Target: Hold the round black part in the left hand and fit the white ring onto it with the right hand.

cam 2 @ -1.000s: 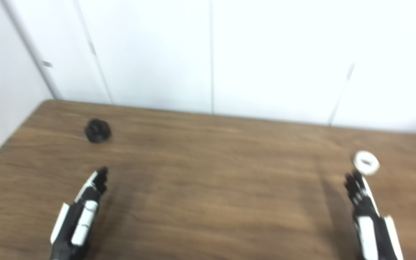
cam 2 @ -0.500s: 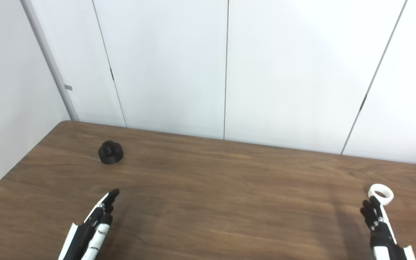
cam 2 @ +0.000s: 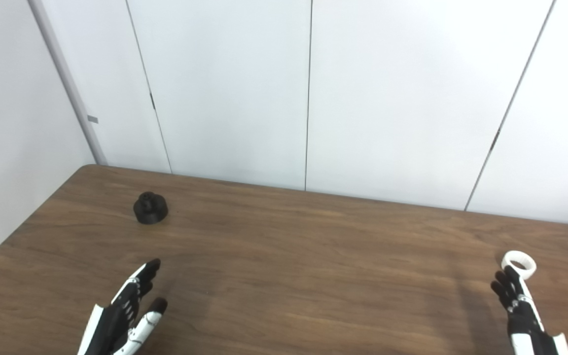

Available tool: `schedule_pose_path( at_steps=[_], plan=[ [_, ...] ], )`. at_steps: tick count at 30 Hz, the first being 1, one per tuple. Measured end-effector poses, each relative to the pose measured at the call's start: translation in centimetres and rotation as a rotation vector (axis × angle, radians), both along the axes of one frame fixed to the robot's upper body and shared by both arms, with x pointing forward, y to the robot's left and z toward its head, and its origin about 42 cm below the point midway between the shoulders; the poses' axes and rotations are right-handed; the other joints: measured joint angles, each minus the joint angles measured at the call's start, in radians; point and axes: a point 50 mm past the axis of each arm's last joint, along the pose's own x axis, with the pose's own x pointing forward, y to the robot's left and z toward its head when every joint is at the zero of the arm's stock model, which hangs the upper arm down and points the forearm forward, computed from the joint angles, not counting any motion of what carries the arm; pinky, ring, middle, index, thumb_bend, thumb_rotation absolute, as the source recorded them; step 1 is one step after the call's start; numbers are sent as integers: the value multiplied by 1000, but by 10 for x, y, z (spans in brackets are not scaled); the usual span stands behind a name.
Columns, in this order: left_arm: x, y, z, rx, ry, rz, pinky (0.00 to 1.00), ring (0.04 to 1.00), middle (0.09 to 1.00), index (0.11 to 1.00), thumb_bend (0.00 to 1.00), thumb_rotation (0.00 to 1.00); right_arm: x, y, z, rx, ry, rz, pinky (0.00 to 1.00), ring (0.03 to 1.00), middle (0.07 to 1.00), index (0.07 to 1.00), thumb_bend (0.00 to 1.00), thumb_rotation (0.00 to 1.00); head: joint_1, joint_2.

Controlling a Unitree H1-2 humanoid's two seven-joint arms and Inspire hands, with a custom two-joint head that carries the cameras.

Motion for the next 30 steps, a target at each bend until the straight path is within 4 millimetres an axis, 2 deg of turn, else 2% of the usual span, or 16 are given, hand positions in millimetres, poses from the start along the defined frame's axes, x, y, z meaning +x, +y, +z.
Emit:
schedule_pose_path(
  at_steps=[3, 6, 7, 11, 16, 22, 27, 30],
  plan=[
    [8, 12, 8, 53, 43, 55, 935, 947, 927, 899, 835, 476, 0, -1, -1, 8, 3, 6, 1000, 1000, 1000, 1000, 478, 1000, 0, -2],
    [26, 22, 31, 106, 27, 90, 940, 949, 928, 888, 911, 422, 2, -3, -2, 6, 8, 5, 1000, 999, 999, 1000, 485, 1000, 0, -2],
    [33, 25, 40, 125, 13, 98, 976, 965, 935, 889, 930, 394, 3, -3, -2, 7, 7, 4, 1000, 999, 1000, 1000, 487, 1000, 0, -2],
    [54, 39, 59, 196, 16, 128, 999, 998, 951, 894, 929, 332, 5, -3, -1, 4, 4, 5, 1000, 991, 995, 1000, 493, 1000, 0, -2],
    [65, 61, 68, 340, 63, 167, 1000, 1000, 961, 895, 935, 326, 5, -4, -1, 1, 6, 1, 1000, 993, 995, 1000, 484, 1000, 0, -2],
    [89, 92, 74, 469, 111, 208, 1000, 1000, 965, 891, 929, 311, 5, -6, -2, -4, 10, -1, 1000, 990, 994, 1000, 490, 1000, 0, 3],
    [109, 104, 66, 546, 157, 240, 1000, 984, 945, 863, 940, 283, 6, -5, -2, -8, 9, 1, 1000, 988, 989, 1000, 501, 1000, -2, 3],
    [116, 108, 61, 582, 174, 261, 1000, 989, 947, 861, 951, 305, 5, -5, -2, -11, 10, 1, 1000, 987, 990, 1000, 493, 1000, -2, 6]
  ],
)
